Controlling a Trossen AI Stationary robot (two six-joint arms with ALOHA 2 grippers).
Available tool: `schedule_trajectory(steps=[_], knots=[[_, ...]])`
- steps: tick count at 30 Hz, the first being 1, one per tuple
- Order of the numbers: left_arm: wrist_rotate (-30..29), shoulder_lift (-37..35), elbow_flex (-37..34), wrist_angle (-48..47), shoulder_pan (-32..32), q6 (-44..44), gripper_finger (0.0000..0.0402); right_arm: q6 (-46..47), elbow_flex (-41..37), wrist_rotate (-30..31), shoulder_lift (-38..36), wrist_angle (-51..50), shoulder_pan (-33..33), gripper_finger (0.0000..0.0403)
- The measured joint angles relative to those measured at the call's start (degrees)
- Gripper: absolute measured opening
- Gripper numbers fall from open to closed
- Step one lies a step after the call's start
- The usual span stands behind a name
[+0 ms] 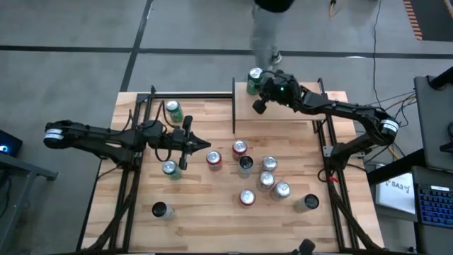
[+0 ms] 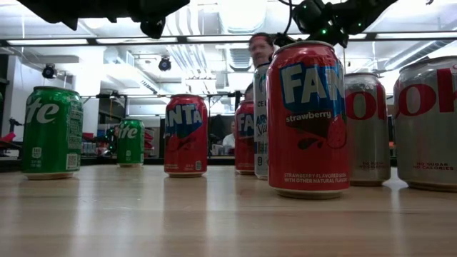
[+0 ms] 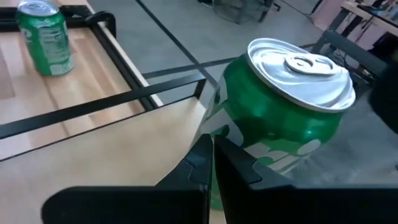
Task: Place canned beverage on shelf
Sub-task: Put the bottom green soda can on the shelf, then put the center white soda can on the shelf
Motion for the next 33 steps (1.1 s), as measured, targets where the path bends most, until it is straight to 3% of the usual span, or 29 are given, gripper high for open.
schedule_trajectory(steps=[13, 17, 24, 29, 33], knots=[[-0.02, 0.0, 0.0, 0.0, 0.17, 0.01, 0.0, 5.64, 0.0, -0.65, -0.91, -3.57, 2.07, 0.0009], [-0.09, 0.01, 0.0, 0.0, 0.22, 0.01, 0.0, 10.06, 0.0, -4.42, -2.72, -7.65, 5.08, 0.0009], [-0.07, 1.62, 0.0, 1.71, 0.22, -0.06, 0.0, 18.18, 0.02, -12.01, -5.66, -8.7, 13.36, 0.0009], [0.99, 3.47, 0.02, 5.15, 0.15, -2.94, 0.0, 22.15, 0.02, -12.4, -6.51, -8.75, 22.09, 0.0009], [5.5, 4.67, 0.85, 7.62, 0.08, -5.91, 0.0, 25.05, 0.02, -12.42, -6.8, -8.98, 28.99, 0.0009]])
